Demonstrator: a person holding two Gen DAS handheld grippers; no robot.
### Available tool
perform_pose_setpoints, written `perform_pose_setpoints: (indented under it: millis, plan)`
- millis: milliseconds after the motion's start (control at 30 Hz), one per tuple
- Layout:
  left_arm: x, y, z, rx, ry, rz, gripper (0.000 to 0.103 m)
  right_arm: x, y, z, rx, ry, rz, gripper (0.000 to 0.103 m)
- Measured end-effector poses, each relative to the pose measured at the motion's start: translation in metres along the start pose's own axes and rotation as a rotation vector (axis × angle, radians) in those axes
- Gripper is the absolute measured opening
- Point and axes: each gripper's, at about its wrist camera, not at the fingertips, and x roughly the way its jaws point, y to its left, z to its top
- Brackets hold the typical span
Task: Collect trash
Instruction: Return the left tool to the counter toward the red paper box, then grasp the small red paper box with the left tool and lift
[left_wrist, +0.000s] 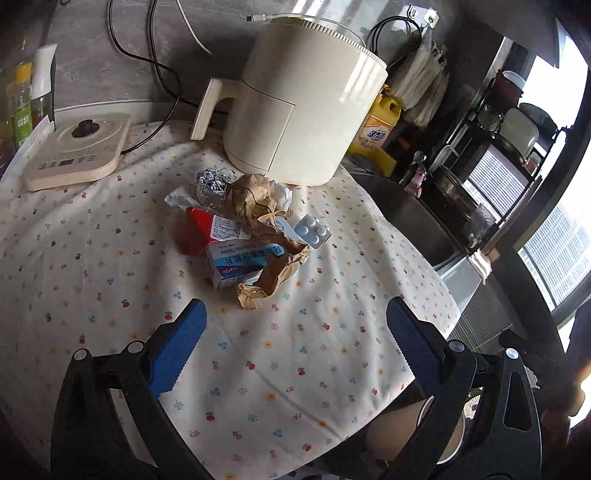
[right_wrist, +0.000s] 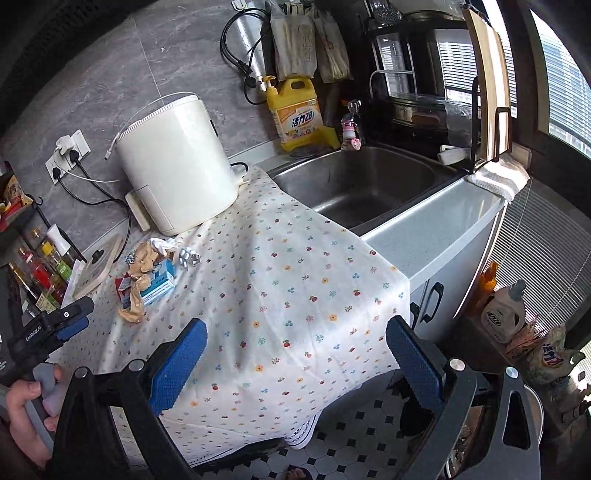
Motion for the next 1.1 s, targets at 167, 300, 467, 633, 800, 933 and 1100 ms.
perform_pose_setpoints:
  millis: [167, 300, 467, 633, 800, 933, 1100]
  plan:
    - [0.002, 0.039, 0.021, -0.019, 0.008, 0.0, 0.086, 0.03, 0.046, 0.002, -0.006, 0.025, 0.037, 0.095]
    - [0.012, 0.062, 0.037, -0.017, 0.035, -0.016, 0.078, 0.052, 0.076, 0.003, 0.039, 0.076, 0.062, 0.086]
    - [0.029, 0.08, 0.052, -0.034, 0.056, -0.042, 0.076, 0.074, 0.103, 0.013, 0.062, 0.148, 0.057, 0.076]
    - [0.051, 0.09, 0.06, -0.081, 0.07, -0.075, 0.073, 0.081, 0.12, 0.02, 0.042, 0.187, 0.065, 0.073]
    - [0.078, 0.096, 0.062, -0.131, 0.104, -0.101, 0.068, 0.085, 0.13, 0.024, 0.017, 0.205, 0.072, 0.073]
    - [0.094, 0.1, 0.059, -0.161, 0.137, -0.118, 0.048, 0.092, 0.136, 0.025, -0.002, 0.225, 0.079, 0.073]
    - [0.077, 0.1, 0.054, -0.167, 0.099, -0.136, 0.024, 0.108, 0.151, 0.029, -0.041, 0.245, 0.122, 0.073]
